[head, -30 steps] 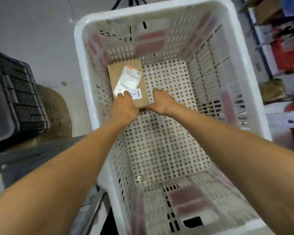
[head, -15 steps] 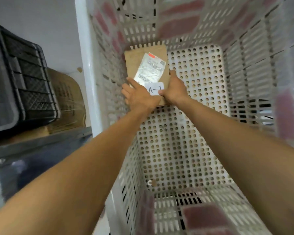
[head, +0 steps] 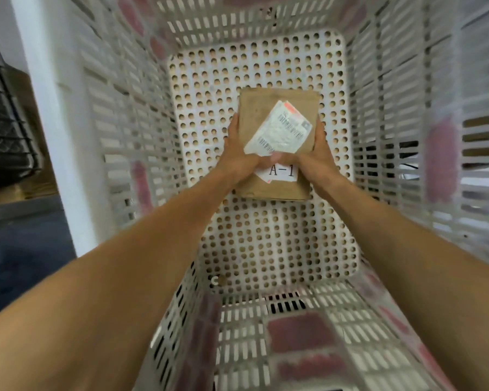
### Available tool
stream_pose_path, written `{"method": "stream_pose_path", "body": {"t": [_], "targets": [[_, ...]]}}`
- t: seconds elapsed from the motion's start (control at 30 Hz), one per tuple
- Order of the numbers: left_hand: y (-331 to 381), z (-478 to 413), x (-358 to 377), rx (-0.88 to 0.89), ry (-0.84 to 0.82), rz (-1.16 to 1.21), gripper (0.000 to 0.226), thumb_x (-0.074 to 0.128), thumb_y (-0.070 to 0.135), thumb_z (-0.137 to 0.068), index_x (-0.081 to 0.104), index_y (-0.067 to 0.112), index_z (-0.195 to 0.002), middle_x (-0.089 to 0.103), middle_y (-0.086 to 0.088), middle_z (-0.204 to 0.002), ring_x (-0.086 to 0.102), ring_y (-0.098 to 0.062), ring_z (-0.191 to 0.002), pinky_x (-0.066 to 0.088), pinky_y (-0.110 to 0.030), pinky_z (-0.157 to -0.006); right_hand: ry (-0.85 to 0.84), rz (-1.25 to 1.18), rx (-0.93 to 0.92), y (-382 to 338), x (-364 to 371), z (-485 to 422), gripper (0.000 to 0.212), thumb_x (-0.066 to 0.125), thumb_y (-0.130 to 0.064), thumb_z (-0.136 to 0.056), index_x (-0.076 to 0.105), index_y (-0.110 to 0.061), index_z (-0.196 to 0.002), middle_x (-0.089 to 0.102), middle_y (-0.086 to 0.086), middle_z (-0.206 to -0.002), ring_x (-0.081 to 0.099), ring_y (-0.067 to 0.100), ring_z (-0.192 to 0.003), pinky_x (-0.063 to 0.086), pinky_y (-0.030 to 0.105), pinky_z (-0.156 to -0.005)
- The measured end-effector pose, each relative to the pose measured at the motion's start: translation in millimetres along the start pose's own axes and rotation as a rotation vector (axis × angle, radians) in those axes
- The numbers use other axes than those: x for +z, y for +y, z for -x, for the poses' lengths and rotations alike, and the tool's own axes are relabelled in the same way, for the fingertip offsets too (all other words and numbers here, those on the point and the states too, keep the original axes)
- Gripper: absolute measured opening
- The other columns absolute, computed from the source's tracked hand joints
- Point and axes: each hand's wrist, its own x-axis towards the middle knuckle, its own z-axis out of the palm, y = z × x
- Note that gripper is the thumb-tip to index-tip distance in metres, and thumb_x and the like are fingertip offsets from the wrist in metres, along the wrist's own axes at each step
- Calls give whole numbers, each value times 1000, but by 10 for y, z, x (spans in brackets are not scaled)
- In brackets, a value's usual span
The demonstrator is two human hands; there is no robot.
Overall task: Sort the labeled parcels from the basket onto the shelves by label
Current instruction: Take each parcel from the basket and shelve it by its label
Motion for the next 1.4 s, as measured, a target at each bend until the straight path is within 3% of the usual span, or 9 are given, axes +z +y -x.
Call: {"method": "stream_pose_path", "body": {"t": [0.1,0.33,0.63,0.77,0.97,1.03,1.1,1.27,1.4], "targets": [[-205,-48,-15,15,-38,91,141,89,36,-38,5,36,-152,39,3,-148,42,-17,-133,43,-41,-107,-24,-60,-6,112,1,-41,129,93,-26,-49,16,-37,-152,52,-8,-141,54,12,-123,50,41,-100],[-292,-8,52,21,-62,197,127,86,14,-48,14,27,-153,59,2,-130,57,-15,-117,55,-36,-91,-89,-122,6,175,-46,-62,123,84,-1,-54,18,-33,-152,57,-4,-135,59,14,-117,53,39,-96],[174,476,-25,162,-109,152,110,83,8,-57,24,28,-147,59,4,-130,56,-15,-121,50,-39,-99,-80,-161,-121,-201,-227,441,115,81,1,-59,21,-34,-151,58,-6,-134,59,13,-118,53,35,-95],[660,998,-107,290,-67,115,115,85,9,-52,24,28,-148,61,6,-128,57,-14,-120,49,-39,-99,-28,-168,-205,-667,-329,942,93,82,-1,-60,42,-37,-136,67,-13,-116,65,6,-104,53,38,-95],[1311,2028,-240,432,-55,108,105,85,16,-56,30,22,-145,63,6,-123,60,-14,-115,52,-28,-91,-74,-127,-450,-1333,-566,1925,122,85,-1,-46,24,-25,-148,60,-5,-131,59,13,-118,50,43,-99],[1492,2401,-289,509,-50,88,100,83,12,-61,29,21,-145,61,13,-119,58,-4,-110,50,-17,-88,-89,-118,-526,-1472,-614,2239,127,88,-2,-42,22,-26,-148,59,-3,-133,58,15,-120,51,43,-98],[1618,2764,-335,600,-44,54,97,79,12,-60,29,24,-143,57,18,-119,55,7,-107,48,-11,-85,-79,-122,-582,-1597,-627,2572,128,87,0,-44,19,-26,-150,59,-3,-133,59,13,-119,53,38,-95],[1678,3532,-449,714,-82,15,100,83,10,-61,28,19,-145,59,3,-129,57,-10,-118,51,-21,-90,-63,-173,-686,-1749,-606,3377,112,79,18,-54,25,-20,-145,59,0,-130,61,8,-111,56,20,-77],[1662,4110,-438,793,-158,-6,93,73,-9,-75,23,20,-148,59,10,-122,59,2,-107,50,-12,-79,30,-217,-720,-1614,-605,4017,121,83,11,-52,19,-23,-150,56,2,-135,57,16,-119,55,28,-88]]}}
